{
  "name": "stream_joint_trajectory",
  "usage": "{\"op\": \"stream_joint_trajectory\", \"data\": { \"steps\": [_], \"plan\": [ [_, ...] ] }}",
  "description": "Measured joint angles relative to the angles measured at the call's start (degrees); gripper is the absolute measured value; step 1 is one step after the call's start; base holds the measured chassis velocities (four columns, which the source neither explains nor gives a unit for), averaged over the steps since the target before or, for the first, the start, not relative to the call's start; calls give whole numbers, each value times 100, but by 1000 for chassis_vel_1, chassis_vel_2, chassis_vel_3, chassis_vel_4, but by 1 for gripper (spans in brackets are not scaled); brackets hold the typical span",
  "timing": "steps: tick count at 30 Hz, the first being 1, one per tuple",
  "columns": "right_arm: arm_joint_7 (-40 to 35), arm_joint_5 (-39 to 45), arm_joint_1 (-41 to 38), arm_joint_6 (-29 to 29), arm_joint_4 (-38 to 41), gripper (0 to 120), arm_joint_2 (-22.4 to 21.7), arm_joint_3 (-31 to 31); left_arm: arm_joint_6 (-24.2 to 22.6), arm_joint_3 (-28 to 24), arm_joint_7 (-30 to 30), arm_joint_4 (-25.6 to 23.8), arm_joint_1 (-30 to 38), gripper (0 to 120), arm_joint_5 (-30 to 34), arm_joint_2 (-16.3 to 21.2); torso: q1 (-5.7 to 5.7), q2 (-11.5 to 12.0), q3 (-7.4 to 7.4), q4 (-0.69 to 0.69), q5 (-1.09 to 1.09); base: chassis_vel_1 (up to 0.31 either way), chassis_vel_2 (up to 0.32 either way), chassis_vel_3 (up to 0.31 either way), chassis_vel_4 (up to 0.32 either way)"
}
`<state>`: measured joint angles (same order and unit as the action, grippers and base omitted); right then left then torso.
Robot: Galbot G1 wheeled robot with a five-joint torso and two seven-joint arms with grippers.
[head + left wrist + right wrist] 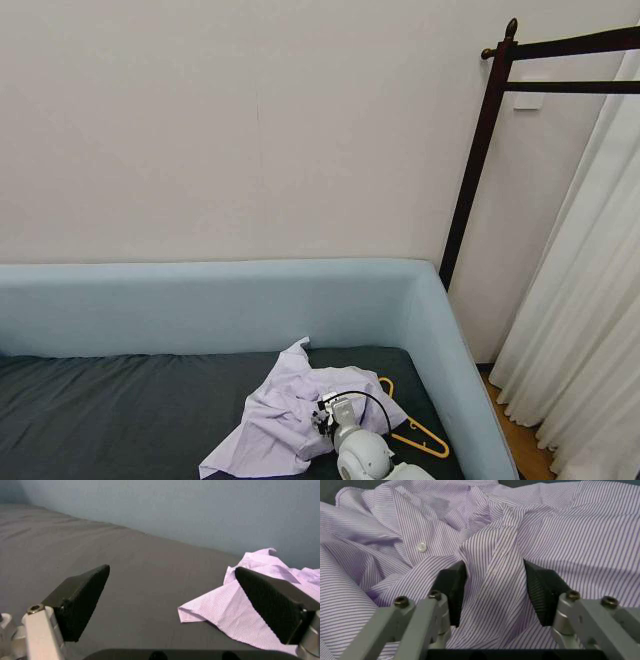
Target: Pick up the clothes from the sofa and hang them on the clothes hanger.
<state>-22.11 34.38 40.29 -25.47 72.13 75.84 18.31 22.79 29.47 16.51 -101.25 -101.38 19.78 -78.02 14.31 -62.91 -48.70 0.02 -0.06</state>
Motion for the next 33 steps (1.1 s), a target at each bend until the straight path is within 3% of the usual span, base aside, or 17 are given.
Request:
{"op": "stream_joint_trajectory", "data": {
  "steps": [11, 24, 28, 33],
  "plan": [
    [-10, 31, 42, 6, 358, 0, -307, 72, 20, -8, -9, 39, 19, 99, 5, -18, 0, 0, 0, 0, 0, 0, 0, 0, 0],
    [321, 160, -233, 293, 1595, 0, -1127, 147, 5, -14, -12, 90, 80, 99, 8, -51, 0, 0, 0, 1, 0, 0, 0, 0, 0],
    [554, 321, -739, 553, 1603, 0, -1159, 250, -12, -30, -12, 94, 114, 99, 5, -105, 0, 0, 0, 0, 0, 0, 0, 0, 0],
    [850, 770, -1925, 882, 1225, 0, -959, 485, -18, -14, -12, 90, 117, 99, 0, -163, 0, 0, 0, 0, 1, 0, 0, 0, 0]
  ]
}}
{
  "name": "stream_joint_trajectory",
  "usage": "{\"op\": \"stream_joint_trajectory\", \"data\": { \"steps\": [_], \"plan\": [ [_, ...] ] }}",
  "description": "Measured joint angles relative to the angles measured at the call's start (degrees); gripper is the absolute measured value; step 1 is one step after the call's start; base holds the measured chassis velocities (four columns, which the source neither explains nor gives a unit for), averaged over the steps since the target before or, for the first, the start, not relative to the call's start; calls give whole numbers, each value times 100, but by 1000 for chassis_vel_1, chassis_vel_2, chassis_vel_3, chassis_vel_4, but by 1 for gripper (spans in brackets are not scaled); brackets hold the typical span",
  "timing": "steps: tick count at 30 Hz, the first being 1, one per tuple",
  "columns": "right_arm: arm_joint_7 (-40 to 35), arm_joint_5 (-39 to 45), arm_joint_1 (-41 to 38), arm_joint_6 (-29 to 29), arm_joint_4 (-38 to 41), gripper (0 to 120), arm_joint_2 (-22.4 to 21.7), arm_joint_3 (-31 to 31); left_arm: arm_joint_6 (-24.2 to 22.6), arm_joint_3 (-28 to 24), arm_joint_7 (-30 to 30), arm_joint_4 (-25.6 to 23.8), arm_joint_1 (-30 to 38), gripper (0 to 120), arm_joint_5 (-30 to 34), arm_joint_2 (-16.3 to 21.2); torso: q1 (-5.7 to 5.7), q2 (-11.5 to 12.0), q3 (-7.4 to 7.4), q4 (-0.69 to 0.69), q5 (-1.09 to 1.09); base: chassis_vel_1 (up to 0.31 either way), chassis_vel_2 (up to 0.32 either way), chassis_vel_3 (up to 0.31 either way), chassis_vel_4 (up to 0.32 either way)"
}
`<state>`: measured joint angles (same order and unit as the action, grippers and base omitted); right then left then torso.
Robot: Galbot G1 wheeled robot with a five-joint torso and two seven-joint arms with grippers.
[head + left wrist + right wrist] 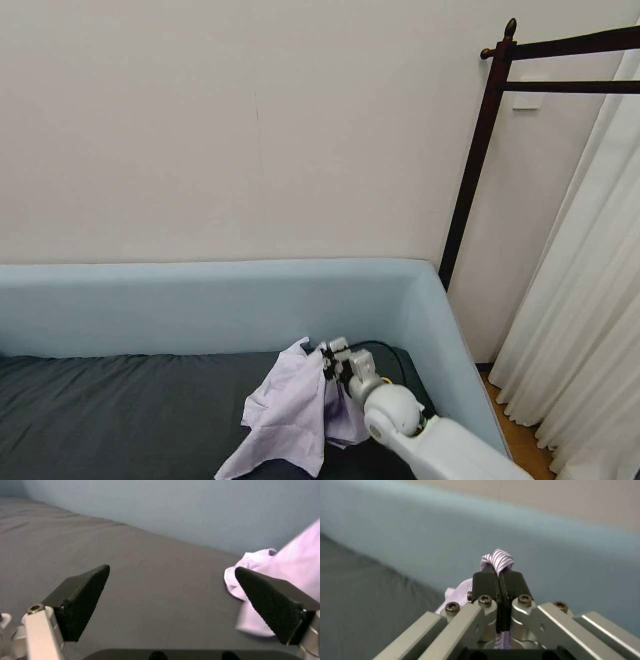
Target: Pick up the clothes from the sofa and hang them on the clothes hanger.
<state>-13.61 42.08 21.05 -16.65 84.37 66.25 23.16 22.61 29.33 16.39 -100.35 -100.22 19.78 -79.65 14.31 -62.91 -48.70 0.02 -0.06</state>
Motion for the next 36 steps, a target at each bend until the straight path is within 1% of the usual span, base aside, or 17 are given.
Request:
{"op": "stream_joint_trajectory", "data": {
  "steps": [2, 4, 6, 8, 11, 14, 18, 21, 22, 26, 27, 29, 30, 31, 32, 34, 36],
  "plan": [
    [123, 272, -594, 117, -143, 0, 128, 153, 0, 19, 0, -11, -3, 99, 6, -25, 0, 0, 0, -1, 1, 0, 0, 0, 0],
    [170, 382, -791, 152, -175, 0, 178, 199, 0, 24, 0, -14, -3, 99, 11, -37, 0, 0, 0, -1, 0, 0, 0, 0, 0],
    [298, 804, -1371, 246, -214, 0, 352, 336, 0, 41, 3, -15, 15, 99, 25, -86, 0, 0, 0, 0, 1, 0, 0, 0, 0],
    [324, 946, -1538, 263, -197, 0, 406, 359, 0, 45, 4, -19, 21, 99, 31, -104, 0, 0, 0, -2, 1, 0, 0, 0, 0],
    [423, 1570, -2181, 345, 97, 0, 514, 384, 0, 62, 6, -77, 32, 99, 50, -163, 0, 0, 0, -2, 1, 0, 0, 0, 0],
    [525, 2023, -2535, 430, 415, 0, 467, 311, -2, 86, 7, -110, 31, 99, 71, -177, 0, 0, 1, -1, 1, 0, 0, 0, 0],
    [707, 2424, -2681, 561, 840, 0, 166, 217, -14, 102, 13, -112, 26, 99, 84, -173, -1, -1, 2, 0, 1, 0, 0, 0, 0],
    [876, 2618, -2213, 675, 1359, 0, -436, 36, -80, 88, 16, -112, 32, 99, 96, -155, -1, 0, 1, 1, -2, 0, 0, 0, 0],
    [876, 2618, -2213, 675, 1359, 0, -436, 36, -80, 88, 16, -112, 32, 99, 96, -155, -1, 0, 1, 1, -2, 0, 0, 0, 0],
    [1131, 2624, -791, 831, 1994, 0, -1525, -436, -202, -2, 16, -95, 101, 99, 85, -153, -1, -1, 2, 3, -2, 0, 0, 0, 0],
    [1131, 2624, -791, 831, 1994, 0, -1525, -436, -202, -2, 16, -95, 101, 99, 85, -153, -1, -1, 2, 3, -2, 0, 0, 0, 0],
    [1316, 2302, 427, 944, 1948, 0, -1862, -775, -238, -54, 13, -85, 135, 99, 39, -170, -1, -1, 2, 6, -3, 0, 0, 0, 0],
    [1316, 2302, 427, 944, 1948, 0, -1862, -775, -238, -54, 13, -85, 135, 99, 39, -170, -1, -1, 2, 6, -3, 0, 0, 0, 0],
    [1419, 2008, 1090, 1021, 1719, 0, -1883, -935, -252, -83, 12, -65, 151, 99, 1, -186, -1, -1, 1, 5, -7, 0, 0, 0, 0],
    [1531, 1646, 1773, 1125, 1352, 0, -1760, -1135, -269, -117, 12, -39, 162, 99, -43, -207, -1, 0, 1, 4, -3, 0, 0, 0, 0],
    [1639, 1124, 2456, 1303, 723, 0, -1458, -1305, -279, -143, 10, -29, 167, 99, -87, -222, -2, -1, 1, 1, -3, 0, 0, 0, 0],
    [1674, 922, 2653, 1371, 465, 0, -1323, -1360, -286, -146, 11, -28, 164, 99, -97, -222, -1, 0, 0, 2, -3, 0, 0, 0, 0]
  ]
}}
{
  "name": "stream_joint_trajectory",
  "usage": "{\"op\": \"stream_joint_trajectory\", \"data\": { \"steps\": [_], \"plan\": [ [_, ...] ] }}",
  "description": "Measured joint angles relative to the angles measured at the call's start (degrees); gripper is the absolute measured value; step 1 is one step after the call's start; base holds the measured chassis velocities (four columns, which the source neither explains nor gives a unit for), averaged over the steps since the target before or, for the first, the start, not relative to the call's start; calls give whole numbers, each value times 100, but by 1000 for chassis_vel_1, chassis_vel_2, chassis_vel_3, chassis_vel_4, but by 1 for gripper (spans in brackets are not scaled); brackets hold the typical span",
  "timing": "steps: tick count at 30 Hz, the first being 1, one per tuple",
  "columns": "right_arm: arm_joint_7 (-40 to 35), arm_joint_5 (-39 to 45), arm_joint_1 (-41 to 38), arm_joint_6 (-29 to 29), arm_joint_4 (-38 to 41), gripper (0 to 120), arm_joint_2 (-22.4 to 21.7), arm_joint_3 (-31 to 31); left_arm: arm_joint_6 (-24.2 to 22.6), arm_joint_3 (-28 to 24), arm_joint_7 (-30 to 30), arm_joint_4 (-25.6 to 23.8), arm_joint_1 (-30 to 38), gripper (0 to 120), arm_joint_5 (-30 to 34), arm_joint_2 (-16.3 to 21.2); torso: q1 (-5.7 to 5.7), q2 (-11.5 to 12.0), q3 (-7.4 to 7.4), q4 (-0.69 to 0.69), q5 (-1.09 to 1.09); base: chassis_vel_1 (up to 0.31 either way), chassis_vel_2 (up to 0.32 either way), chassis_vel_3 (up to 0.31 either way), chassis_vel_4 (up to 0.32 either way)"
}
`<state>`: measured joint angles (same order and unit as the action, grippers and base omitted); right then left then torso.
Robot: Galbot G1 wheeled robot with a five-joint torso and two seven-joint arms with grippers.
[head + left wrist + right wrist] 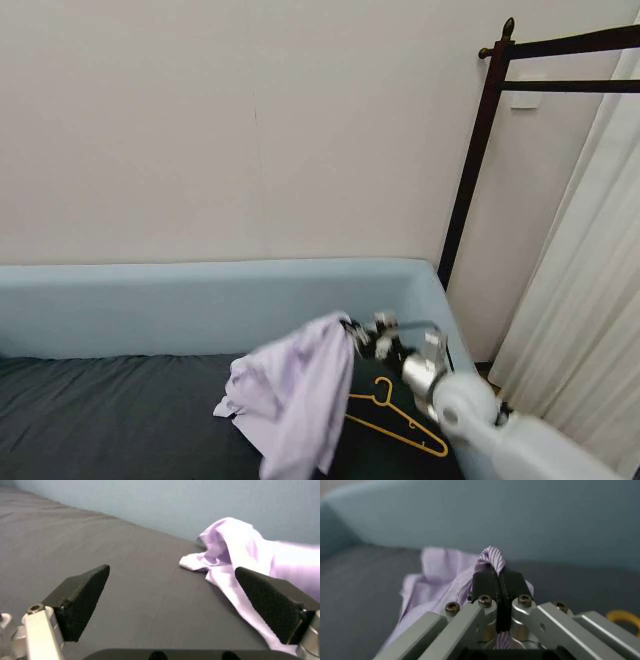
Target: Pick up the clothes from the sofa and hang them on the clothes hanger.
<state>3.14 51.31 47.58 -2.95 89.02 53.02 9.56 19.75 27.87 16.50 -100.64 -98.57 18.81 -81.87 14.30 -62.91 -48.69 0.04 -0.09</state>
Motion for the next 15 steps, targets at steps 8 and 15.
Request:
{"op": "stream_joint_trajectory", "data": {
  "steps": [8, 15],
  "plan": [
    [-332, -492, 139, 14, -1340, 0, 902, -497, 71, 54, -5, 15, -138, 99, 16, 115, 0, 0, 0, -3, 4, 0, 0, 0, 0],
    [-957, 324, -499, -464, -1000, 0, 1041, -595, 168, 77, -7, 45, -212, 99, 35, 103, 0, -1, 1, -4, 5, 0, 0, 0, 0]
  ]
}}
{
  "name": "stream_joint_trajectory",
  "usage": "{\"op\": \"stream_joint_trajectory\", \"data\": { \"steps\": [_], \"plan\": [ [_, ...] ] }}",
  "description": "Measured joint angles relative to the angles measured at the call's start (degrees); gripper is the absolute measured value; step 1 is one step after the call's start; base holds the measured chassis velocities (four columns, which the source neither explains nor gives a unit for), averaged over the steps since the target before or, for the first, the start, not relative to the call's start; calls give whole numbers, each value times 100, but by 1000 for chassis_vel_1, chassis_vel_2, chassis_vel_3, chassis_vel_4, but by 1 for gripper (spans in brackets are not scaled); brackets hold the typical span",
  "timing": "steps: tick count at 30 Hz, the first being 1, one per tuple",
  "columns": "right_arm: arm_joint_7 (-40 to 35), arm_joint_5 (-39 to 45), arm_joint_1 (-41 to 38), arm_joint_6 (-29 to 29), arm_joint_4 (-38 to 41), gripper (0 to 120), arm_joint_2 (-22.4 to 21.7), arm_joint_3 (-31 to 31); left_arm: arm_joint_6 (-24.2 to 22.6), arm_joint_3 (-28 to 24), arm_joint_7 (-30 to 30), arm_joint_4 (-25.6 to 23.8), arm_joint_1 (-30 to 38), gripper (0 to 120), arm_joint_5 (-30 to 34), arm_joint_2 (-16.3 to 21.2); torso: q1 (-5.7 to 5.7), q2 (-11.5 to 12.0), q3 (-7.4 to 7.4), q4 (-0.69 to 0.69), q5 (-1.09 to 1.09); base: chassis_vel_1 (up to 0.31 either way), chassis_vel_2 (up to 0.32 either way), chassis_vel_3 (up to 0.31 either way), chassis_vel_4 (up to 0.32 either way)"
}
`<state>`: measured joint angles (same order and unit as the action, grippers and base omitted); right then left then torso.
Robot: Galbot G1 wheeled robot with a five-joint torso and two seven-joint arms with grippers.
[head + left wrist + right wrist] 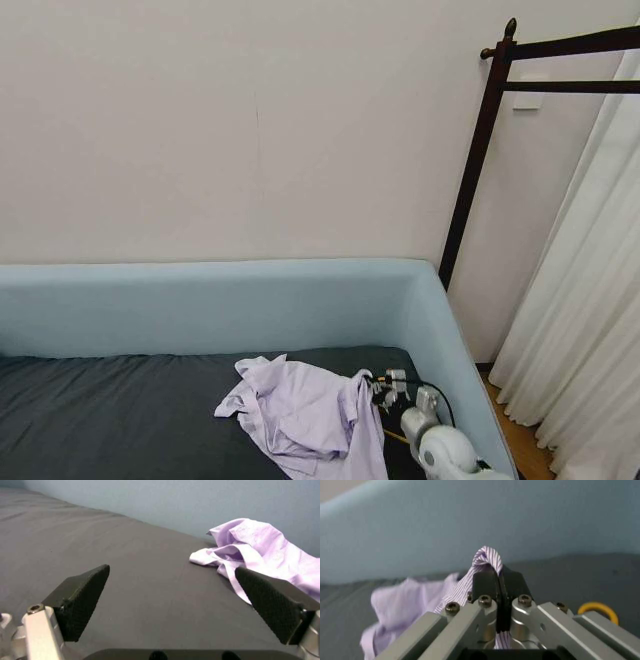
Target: Pick up the clothes from the sofa and hang them on the clothes hanger.
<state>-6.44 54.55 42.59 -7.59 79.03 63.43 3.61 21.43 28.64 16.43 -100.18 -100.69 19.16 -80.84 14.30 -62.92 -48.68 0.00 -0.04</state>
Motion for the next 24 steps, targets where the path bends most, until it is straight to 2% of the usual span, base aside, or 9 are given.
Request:
{"op": "stream_joint_trajectory", "data": {
  "steps": [3, 6, 10, 13, 14, 18, 19, 21, 24],
  "plan": [
    [-153, -143, -422, -48, -779, 0, 263, -52, 9, -9, -6, -40, -50, 99, -30, -31, 1, 1, -1, 0, -2, 0, 0, 0, 0],
    [-166, -497, -491, -72, -1181, 0, 382, -62, 19, -20, -14, -80, -80, 99, -53, -36, 2, 1, -1, 1, -2, 0, 0, 0, 0],
    [-167, -1123, -313, -58, -1250, 7, 356, -16, 48, -21, -18, -104, -112, 99, -55, -6, 2, 1, -2, 1, -3, 0, 0, 0, 0],
    [-186, -1409, 0, 7, -820, 22, 133, -52, 99, -20, -21, -79, -131, 99, -52, 43, 1, 1, -1, 4, -3, 0, 0, 0, 0],
    [-186, -1409, 0, 7, -820, 22, 133, -52, 99, -20, -21, -79, -131, 99, -52, 43, 1, 1, -1, 4, -3, 0, 0, 0, 0],
    [-276, -1421, 246, 4, -142, 39, -258, -168, 120, -36, -22, -16, -113, 99, -49, 87, 1, 1, -1, 2, -2, 0, 0, 0, 0],
    [-276, -1421, 246, 4, -142, 39, -258, -168, 120, -36, -22, -16, -113, 99, -49, 87, 1, 1, -1, 2, -2, 0, 0, 0, 0],
    [-346, -1411, 458, -40, 387, 50, -496, -305, 122, -44, -24, -1, -82, 99, -49, 106, 2, 1, -1, 1, -2, 0, 0, 0, 0],
    [-325, -1364, 814, -103, 988, 58, -748, -400, 121, -44, -25, -2, -69, 99, -45, 123, 1, 0, 0, 2, -2, 0, 0, 0, 0]
  ]
}}
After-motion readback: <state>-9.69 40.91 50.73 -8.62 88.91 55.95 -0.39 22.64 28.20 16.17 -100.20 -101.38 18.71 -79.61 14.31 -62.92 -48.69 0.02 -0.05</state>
